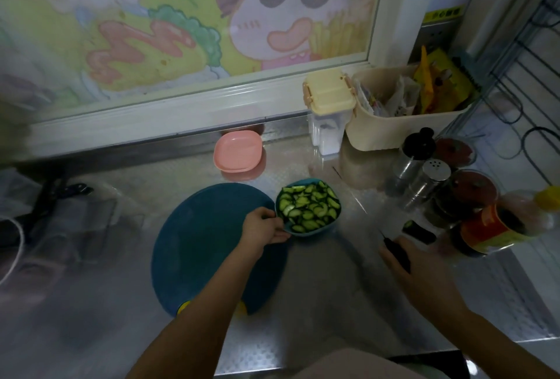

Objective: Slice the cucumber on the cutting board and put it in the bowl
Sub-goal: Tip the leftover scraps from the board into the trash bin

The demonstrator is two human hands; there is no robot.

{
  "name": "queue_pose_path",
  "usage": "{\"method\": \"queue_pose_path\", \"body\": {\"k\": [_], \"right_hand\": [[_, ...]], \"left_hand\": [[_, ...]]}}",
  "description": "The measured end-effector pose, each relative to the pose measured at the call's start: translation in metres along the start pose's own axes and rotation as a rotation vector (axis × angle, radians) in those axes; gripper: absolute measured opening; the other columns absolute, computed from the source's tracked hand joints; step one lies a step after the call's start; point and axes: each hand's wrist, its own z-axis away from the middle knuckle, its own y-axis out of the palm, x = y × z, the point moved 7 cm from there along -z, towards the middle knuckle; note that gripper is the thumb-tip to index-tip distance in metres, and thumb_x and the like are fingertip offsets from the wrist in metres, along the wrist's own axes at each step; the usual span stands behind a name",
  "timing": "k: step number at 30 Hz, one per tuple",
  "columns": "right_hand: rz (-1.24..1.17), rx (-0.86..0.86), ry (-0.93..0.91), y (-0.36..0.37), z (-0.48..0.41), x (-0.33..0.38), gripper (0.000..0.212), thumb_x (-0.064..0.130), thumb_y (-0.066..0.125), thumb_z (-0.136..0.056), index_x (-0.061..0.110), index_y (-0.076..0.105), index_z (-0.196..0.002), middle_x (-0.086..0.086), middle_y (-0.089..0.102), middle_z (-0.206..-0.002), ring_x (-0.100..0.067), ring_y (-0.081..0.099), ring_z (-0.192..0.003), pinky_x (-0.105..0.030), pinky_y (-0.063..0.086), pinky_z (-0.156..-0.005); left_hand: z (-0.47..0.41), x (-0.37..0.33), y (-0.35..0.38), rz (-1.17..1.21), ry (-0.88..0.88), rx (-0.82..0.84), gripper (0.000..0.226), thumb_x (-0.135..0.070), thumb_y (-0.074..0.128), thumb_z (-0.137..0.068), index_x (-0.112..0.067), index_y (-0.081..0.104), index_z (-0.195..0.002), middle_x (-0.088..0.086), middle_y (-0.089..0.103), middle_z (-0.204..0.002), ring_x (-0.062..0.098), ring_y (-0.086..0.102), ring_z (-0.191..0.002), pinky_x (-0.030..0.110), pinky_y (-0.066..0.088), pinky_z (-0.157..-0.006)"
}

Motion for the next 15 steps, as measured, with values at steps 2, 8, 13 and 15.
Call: {"method": "queue_pose_path", "body": {"k": [2,8,13,15], "right_hand": [[-0.005,-0.069,-0.034,-0.007,-0.009,0.002,0.017,0.029,0.059,-0.089,0.016,0.057,-0.080,0.006,0.053,-0.064,-0.004,0.051,-0.055,-0.019,0.034,-0.049],[-0.018,-0.026,0.042,0.000,-0.028,-0.004,0.023,0.035,0.055,-0.090,0.015,0.057,-0.079,0.004,0.055,-0.069,-0.012,0.054,-0.061,-0.034,0.047,-0.058],[-0.023,-0.038,0.103,0.008,-0.035,-0.009,0.029,0.039,0.054,-0.090,0.024,0.048,-0.066,0.006,0.051,-0.060,-0.008,0.051,-0.055,-0.025,0.039,-0.052],[-0.037,-0.034,0.099,0.012,-0.035,-0.007,0.029,0.040,0.054,-0.090,0.025,0.047,-0.066,0.007,0.050,-0.057,-0.003,0.049,-0.053,-0.019,0.035,-0.049]], "left_hand": [[-0.009,-0.013,-0.010,-0.010,0.030,-0.020,0.013,0.005,0.053,-0.088,-0.003,0.051,-0.099,0.024,0.064,-0.085,0.022,0.066,-0.054,0.027,0.055,-0.050],[-0.051,-0.056,-0.028,-0.037,0.056,-0.092,0.024,0.007,0.056,-0.086,0.002,0.051,-0.110,0.021,0.065,-0.080,0.019,0.066,-0.049,0.024,0.053,-0.045],[-0.080,-0.078,-0.020,-0.082,0.046,-0.121,0.020,0.006,0.056,-0.087,0.000,0.053,-0.106,0.023,0.061,-0.099,0.029,0.064,-0.071,0.025,0.054,-0.044],[-0.091,-0.081,-0.016,-0.088,0.049,-0.158,0.009,0.004,0.058,-0.086,-0.004,0.056,-0.091,0.020,0.061,-0.098,0.032,0.065,-0.079,0.028,0.057,-0.050]]}}
